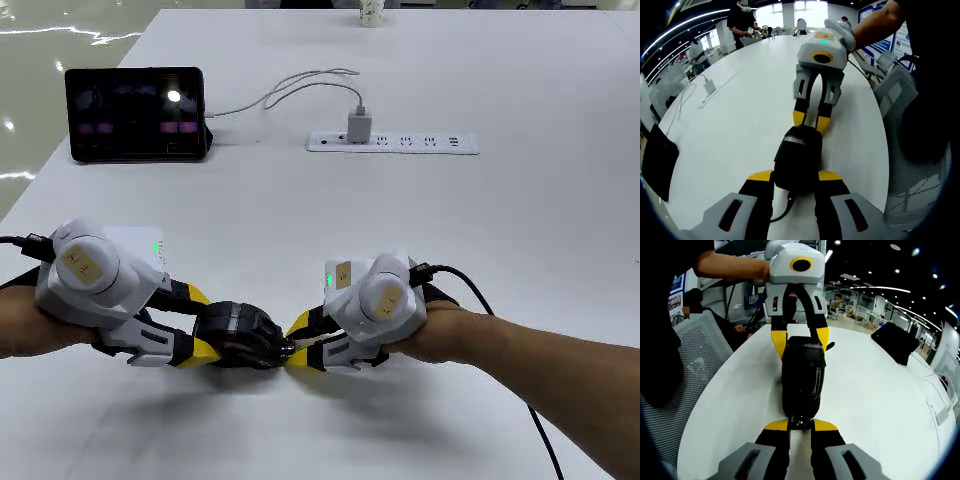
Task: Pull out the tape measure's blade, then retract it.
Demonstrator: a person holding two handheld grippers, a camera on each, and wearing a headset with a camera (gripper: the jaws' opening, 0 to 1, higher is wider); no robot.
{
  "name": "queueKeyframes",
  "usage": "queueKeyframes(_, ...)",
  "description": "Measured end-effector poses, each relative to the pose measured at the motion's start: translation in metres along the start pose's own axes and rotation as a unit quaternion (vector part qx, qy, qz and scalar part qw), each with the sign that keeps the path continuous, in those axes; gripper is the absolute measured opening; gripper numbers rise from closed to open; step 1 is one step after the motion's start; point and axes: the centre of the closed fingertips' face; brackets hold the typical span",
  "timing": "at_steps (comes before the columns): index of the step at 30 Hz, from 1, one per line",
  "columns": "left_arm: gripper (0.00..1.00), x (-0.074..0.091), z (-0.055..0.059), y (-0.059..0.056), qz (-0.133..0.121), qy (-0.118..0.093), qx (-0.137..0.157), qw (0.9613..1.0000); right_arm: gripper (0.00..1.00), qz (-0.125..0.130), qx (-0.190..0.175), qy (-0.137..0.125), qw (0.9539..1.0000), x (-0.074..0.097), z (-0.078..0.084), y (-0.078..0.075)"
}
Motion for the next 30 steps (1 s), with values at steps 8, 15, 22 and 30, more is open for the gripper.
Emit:
queueKeyframes(8, 0.25, 0.0000, 0.0001, 0.0001, 0.000, -0.002, -0.012, 0.9999, 0.10, -0.003, 0.006, -0.001, 1.0000, 0.0006, 0.0001, 0.0002)
queueKeyframes(15, 0.24, 0.0002, 0.0002, -0.0003, 0.002, -0.003, -0.010, 0.9999, 0.10, -0.006, 0.007, 0.000, 1.0000, 0.0006, 0.0003, 0.0000)
queueKeyframes(22, 0.24, 0.0000, 0.0011, -0.0002, 0.004, -0.004, -0.007, 1.0000, 0.09, -0.008, 0.011, -0.001, 0.9999, 0.0009, 0.0007, 0.0002)
queueKeyframes(30, 0.24, 0.0001, 0.0007, -0.0006, 0.004, -0.005, -0.006, 1.0000, 0.09, -0.007, 0.013, 0.002, 0.9999, 0.0028, 0.0026, -0.0002)
Point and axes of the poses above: the centre of the closed fingertips' face, and the gripper's own axes: x roughly backward along the fingers, y roughly to its left, z roughly out of its underside, and after that the axes turned 1 degree about y, right-handed
